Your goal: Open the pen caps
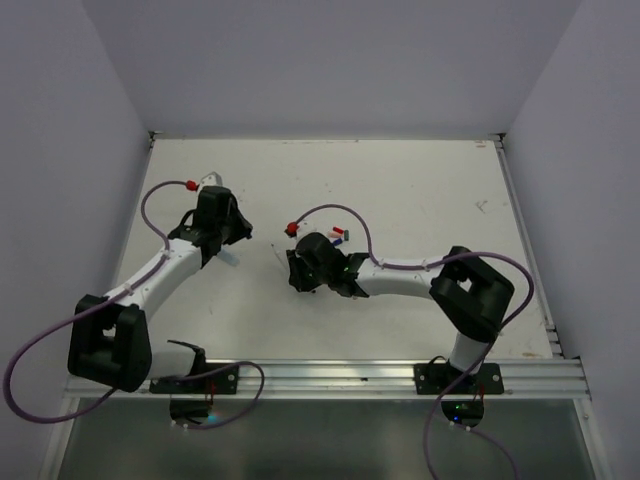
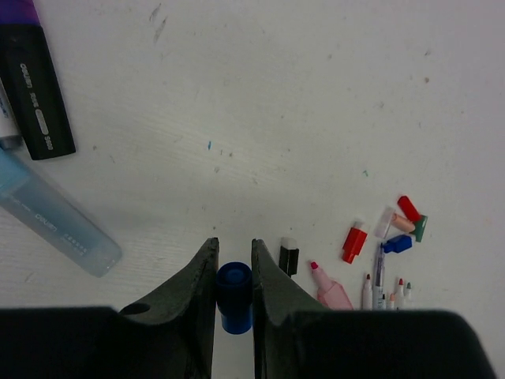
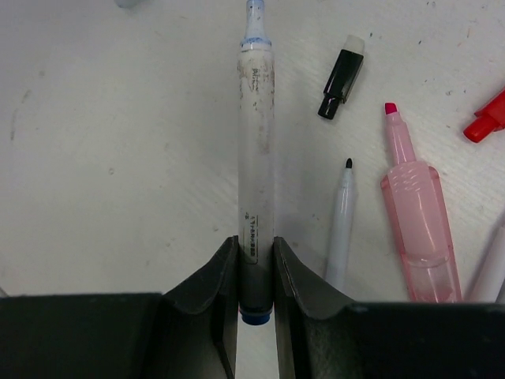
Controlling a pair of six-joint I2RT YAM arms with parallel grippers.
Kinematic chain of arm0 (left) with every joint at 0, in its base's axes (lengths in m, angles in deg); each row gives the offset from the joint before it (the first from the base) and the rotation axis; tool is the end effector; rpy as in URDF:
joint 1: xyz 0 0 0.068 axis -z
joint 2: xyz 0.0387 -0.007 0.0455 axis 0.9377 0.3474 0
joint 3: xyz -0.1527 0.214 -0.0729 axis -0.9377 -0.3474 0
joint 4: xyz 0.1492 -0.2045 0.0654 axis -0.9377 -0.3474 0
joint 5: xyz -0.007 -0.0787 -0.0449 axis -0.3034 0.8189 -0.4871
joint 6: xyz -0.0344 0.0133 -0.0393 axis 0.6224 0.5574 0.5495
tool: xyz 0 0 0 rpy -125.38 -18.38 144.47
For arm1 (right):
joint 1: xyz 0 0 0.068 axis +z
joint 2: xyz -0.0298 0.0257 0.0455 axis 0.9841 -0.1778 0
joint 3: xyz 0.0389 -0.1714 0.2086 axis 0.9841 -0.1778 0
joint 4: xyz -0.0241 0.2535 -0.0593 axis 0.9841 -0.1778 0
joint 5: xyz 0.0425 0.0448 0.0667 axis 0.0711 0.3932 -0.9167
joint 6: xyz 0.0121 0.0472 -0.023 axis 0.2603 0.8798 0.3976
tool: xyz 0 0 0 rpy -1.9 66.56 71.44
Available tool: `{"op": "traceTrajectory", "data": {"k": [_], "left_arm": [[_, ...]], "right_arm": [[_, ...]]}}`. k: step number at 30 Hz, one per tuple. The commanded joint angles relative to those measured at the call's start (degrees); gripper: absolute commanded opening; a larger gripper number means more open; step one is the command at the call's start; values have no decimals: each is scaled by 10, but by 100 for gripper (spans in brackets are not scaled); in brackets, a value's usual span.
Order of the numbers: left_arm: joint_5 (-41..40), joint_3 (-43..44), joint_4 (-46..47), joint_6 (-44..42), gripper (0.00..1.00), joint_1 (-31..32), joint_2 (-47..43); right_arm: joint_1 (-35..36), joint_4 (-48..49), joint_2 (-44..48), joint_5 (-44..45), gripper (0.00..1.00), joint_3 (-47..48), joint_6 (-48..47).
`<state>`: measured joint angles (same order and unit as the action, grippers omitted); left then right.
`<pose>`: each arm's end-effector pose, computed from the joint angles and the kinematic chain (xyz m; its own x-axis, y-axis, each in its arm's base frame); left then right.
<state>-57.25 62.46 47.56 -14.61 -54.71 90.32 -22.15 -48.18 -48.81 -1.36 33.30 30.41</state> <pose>0.2684 -0.0677 0.2396 -0.5848 -0.5484 -0.5976 -0.3060 0.8315 -0.4636 0.2028 0.3148 0.1794 -0.6767 -0.2190 -0.7029 -0.5645 0.7672 0.3045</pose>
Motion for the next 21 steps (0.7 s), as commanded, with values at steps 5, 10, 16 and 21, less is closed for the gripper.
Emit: {"op": "traceTrajectory", "data": {"k": [5,10,16,21], "left_arm": [[47,38,-8,-5,10,14,90],[54,66,0,6,10,26,149],[58,104,2,17,12,45,205],[60,123,2,26,14,62,245]], "right_arm": [[5,-51,-55,52,0,59,29],[5,-74,-72,73,0,62,54],[1,-116,-65,122,0,63,84],[-2,-111,-60,107,0,56,78]]}}
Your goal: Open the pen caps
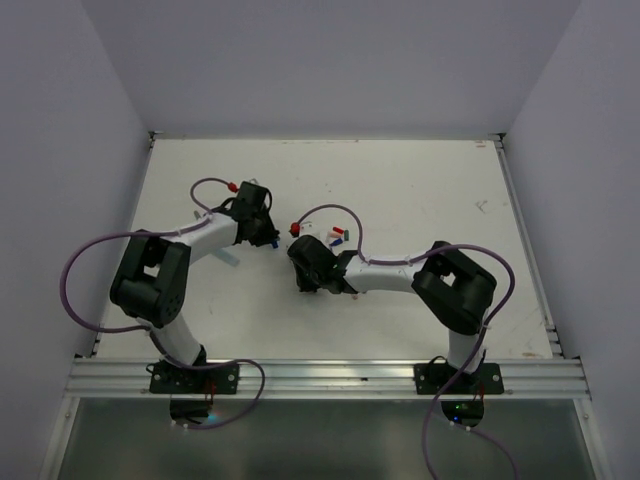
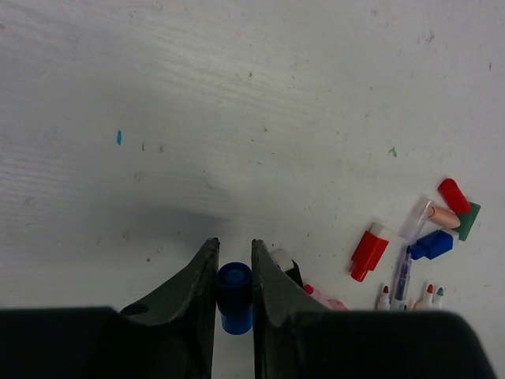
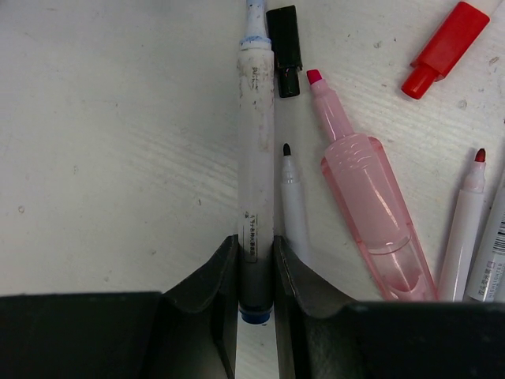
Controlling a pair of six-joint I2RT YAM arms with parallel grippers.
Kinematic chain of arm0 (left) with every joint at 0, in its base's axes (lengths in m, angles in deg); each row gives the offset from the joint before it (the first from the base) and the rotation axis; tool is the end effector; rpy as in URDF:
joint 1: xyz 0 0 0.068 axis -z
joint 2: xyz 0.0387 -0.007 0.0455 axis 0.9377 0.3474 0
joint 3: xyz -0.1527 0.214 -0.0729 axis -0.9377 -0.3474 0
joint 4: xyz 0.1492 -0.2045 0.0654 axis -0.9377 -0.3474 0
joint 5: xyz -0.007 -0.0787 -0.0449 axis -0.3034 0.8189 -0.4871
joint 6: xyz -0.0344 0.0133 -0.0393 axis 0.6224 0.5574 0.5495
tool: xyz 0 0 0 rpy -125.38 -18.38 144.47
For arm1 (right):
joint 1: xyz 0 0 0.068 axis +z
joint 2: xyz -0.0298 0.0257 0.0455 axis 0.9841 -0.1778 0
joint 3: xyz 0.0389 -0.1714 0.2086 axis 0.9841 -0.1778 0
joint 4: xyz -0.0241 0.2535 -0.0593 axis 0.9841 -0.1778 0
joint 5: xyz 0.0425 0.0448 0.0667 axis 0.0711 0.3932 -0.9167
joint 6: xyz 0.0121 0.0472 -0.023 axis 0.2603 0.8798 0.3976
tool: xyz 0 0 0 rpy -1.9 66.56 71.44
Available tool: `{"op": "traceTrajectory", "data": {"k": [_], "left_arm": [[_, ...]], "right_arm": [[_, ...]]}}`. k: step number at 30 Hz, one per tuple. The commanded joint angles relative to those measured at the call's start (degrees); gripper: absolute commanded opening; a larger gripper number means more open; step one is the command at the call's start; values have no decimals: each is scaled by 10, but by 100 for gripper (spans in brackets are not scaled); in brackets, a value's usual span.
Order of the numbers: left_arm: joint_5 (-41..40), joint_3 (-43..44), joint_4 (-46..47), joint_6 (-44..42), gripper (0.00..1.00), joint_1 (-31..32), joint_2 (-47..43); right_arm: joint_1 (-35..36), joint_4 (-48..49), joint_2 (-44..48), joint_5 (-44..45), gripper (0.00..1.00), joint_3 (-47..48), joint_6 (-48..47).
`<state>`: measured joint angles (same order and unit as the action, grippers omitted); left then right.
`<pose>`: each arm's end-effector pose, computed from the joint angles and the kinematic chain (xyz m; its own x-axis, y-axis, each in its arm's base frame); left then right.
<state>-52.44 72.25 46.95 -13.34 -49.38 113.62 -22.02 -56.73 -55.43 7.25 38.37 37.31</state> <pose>0.3223 -0.1182 0.1732 -0.7835 -0.4573 -0.4207 -0.3024 0.8721 -0.3847 0.2129 0.3226 0.1529 -0.7581 -0.1802 -0.6268 -0.3902 0.8954 0.2144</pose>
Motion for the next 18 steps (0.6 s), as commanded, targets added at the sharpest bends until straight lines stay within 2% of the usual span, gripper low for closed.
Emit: {"op": "traceTrajectory", "data": {"k": [1,6,12,18], "left_arm": [[12,26,11,15,14,12,15],[12,39,4,20,16,21,41],[-6,36,-1,29,21,25,57],[-30,39,1,40,26,25,71]], "right_arm": [[-3,-19,8,5,0,3,5],[-2,-7,5,-27,0,10,-14],[-2,-19,-2,-31,18,17,-10],[-2,-41,-9,-33,21,29,-10]]}}
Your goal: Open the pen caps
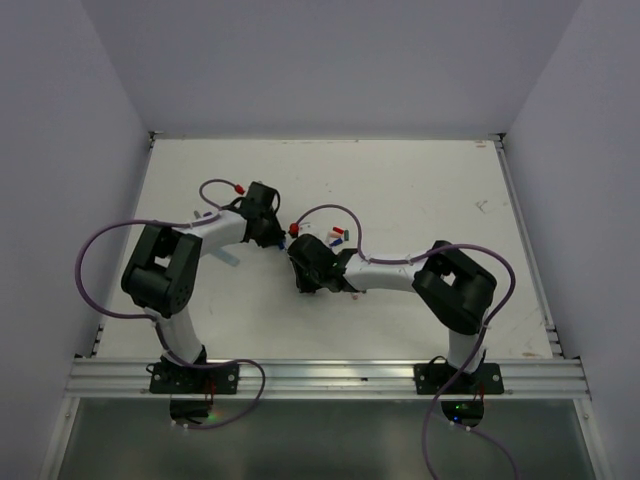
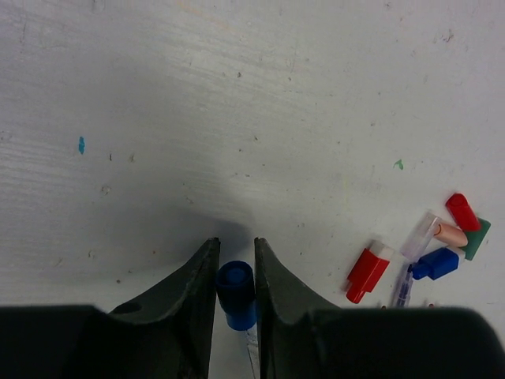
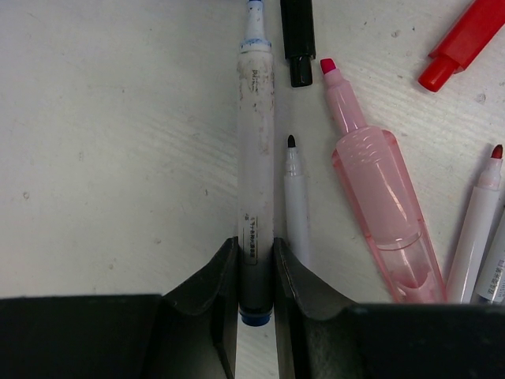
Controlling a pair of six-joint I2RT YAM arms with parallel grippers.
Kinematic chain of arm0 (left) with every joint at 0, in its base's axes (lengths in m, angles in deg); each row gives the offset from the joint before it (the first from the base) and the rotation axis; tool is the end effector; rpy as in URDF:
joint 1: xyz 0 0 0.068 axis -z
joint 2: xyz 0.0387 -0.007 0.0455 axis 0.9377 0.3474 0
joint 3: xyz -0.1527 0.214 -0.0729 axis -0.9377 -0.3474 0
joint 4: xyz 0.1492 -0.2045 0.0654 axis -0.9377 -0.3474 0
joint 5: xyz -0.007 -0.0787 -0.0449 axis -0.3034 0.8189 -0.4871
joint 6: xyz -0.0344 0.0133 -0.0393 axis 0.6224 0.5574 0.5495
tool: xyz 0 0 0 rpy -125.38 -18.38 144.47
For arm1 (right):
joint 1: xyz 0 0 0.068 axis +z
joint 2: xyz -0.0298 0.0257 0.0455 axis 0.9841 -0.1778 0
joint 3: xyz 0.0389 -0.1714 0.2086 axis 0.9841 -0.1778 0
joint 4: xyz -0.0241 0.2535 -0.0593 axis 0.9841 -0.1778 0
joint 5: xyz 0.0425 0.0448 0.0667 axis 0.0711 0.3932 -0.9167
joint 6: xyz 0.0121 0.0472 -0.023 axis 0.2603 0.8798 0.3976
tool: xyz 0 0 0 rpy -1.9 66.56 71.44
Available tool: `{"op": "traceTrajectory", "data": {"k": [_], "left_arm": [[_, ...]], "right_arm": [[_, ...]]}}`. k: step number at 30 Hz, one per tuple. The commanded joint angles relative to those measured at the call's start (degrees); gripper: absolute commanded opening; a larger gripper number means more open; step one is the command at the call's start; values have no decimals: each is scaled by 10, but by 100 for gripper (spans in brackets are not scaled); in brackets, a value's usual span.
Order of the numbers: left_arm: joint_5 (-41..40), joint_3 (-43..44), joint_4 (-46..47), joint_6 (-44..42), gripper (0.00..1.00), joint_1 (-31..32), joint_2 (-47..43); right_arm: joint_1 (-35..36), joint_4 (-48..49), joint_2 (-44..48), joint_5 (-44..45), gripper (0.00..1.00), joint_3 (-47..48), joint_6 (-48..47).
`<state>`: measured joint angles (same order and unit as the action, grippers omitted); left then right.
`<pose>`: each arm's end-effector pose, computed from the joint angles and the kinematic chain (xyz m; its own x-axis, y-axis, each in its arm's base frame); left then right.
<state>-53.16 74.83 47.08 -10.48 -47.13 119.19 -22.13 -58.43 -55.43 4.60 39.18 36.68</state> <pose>0.3310 -0.1359 0.1540 -0.7997 -0.4639 -0.3811 -0.3298 0.8699 -0.3668 0.2126 0.3236 0.1547 -0.7720 -0.2073 -0.6009 -0.4144 0.8809 0.2285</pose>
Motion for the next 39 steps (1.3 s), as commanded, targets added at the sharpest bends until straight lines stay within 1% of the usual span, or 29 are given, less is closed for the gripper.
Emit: {"op": "traceTrajectory", "data": {"k": [1,3,4,7,9,10,13,15,16,18,19,20,22,23,25,26,27,29,31,33,36,38,39], "left_arm": [[-25,18,-1,12,28,2,22],[-27,23,-6,12,33,2,28],[-27,23,-6,11,37,2,29],[-27,20,-6,9,44,2,27],[-28,18,-6,9,46,2,23],[-29,16,-6,7,49,2,19],[-35,16,-10,7,50,2,6],[-42,21,-14,6,52,3,-3],[-44,24,-23,4,55,2,-13],[-57,33,-30,-1,56,1,-24],[-61,38,-39,-4,62,1,-37],[-65,40,-43,-7,63,1,-45],[-87,51,-56,-16,73,0,-66],[-98,55,-62,-21,75,0,-73],[-129,68,-85,-33,84,-4,-88],[-139,71,-91,-37,86,-6,-93],[-156,72,-94,-41,90,-12,-102],[-166,70,-105,-52,93,-22,-107],[-172,64,-108,-63,94,-50,-110],[-181,62,-106,-74,94,-78,-107],[-184,81,-120,-92,94,-108,-84],[-189,90,-127,-100,93,-119,-62],[-194,99,-129,-102,90,-129,-47]], "right_arm": [[-1,-26,-9,-7,22,21,-3],[-1,-27,-8,-8,25,22,-4],[-1,-26,-6,-9,27,22,-5],[-1,-25,-4,-11,33,22,-6],[-1,-23,-2,-14,35,21,-8],[-1,-22,-1,-15,37,22,-8],[-1,-20,2,-23,40,23,-12],[-1,-17,12,-28,41,23,-14],[-1,-14,18,-29,43,22,-15],[-1,-8,41,-34,46,20,-20],[-1,-7,51,-35,47,19,-21],[-1,-8,68,-35,51,18,-27],[-1,-6,90,-34,57,16,-32],[-1,-1,100,-30,64,13,-37],[-1,1,133,-20,69,7,-43],[-1,1,144,-16,73,3,-52],[-2,2,164,-13,79,0,-58],[-1,9,186,-2,84,-13,-70],[-2,19,219,2,89,-26,-76],[-3,41,241,14,98,-52,-80],[-8,69,271,21,99,-88,-81],[-11,72,279,22,99,-104,-79],[-14,72,280,22,98,-107,-77]]}}
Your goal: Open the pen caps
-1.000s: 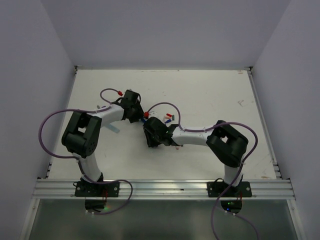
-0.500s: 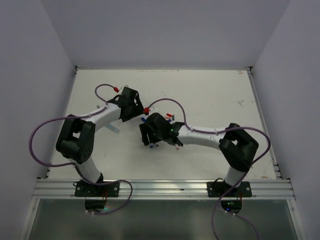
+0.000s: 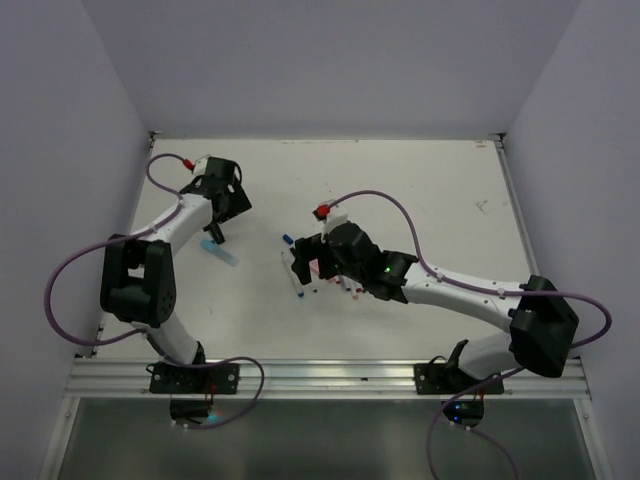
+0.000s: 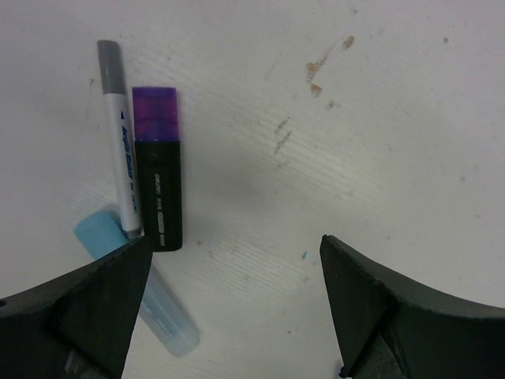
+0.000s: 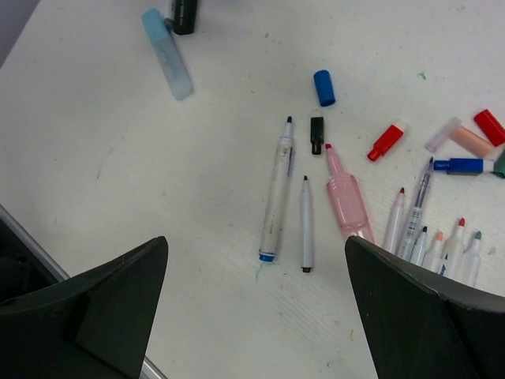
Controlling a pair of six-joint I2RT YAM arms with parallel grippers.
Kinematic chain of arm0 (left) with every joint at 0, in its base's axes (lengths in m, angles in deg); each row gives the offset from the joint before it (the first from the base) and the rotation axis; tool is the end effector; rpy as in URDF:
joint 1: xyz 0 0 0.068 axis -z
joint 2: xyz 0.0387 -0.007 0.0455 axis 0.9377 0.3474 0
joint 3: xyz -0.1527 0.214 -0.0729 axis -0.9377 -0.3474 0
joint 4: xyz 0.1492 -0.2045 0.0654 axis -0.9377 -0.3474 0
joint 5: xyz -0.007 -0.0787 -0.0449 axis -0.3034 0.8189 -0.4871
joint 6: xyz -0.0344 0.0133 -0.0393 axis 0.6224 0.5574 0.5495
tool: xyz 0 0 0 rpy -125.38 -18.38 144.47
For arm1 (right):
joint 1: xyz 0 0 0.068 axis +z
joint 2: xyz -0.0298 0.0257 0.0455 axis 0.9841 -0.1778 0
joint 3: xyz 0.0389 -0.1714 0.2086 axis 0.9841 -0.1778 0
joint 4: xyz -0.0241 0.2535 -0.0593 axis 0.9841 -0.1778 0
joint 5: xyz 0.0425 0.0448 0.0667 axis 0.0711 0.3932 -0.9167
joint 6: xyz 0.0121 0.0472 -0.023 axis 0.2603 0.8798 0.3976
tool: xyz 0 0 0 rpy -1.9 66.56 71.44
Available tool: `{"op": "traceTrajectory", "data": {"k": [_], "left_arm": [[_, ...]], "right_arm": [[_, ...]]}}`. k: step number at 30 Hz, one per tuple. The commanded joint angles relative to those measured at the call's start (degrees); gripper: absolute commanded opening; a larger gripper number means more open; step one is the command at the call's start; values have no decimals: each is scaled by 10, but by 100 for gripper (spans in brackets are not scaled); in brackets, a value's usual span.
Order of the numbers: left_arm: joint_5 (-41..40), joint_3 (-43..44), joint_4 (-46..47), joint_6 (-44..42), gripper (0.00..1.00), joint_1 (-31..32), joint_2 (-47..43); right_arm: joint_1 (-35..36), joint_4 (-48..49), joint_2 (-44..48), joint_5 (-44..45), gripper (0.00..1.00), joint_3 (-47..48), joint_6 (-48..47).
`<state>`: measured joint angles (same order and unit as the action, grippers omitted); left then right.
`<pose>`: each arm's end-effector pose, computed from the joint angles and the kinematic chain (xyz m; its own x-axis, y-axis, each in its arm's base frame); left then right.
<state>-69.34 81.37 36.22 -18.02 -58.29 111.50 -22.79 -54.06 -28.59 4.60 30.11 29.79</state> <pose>0.3462 -0.0583 0.2226 -0.6211 -0.4950 -0.6077 -0.5054 0.8455 -0.1722 0.1796 0.2647 0.2685 -0.5661 -0.0661 -0.8217 -0.5440 0.7789 0.3122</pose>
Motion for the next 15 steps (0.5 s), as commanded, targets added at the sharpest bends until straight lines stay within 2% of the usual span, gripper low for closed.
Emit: {"op": "traceTrajectory", "data": {"k": [1,9,15], "left_arm": [[-33,38,-26,-25,88,-22,38],[-25,71,-35,-25,72,-67,99],[-8,82,-32,-25,64,-75,130]], "right_arm": [[-8,29,12,22,99,-21,-7],[-18,50,13,21,99,-35,-5],[-23,56,9,10,98,-40,-2]]}}
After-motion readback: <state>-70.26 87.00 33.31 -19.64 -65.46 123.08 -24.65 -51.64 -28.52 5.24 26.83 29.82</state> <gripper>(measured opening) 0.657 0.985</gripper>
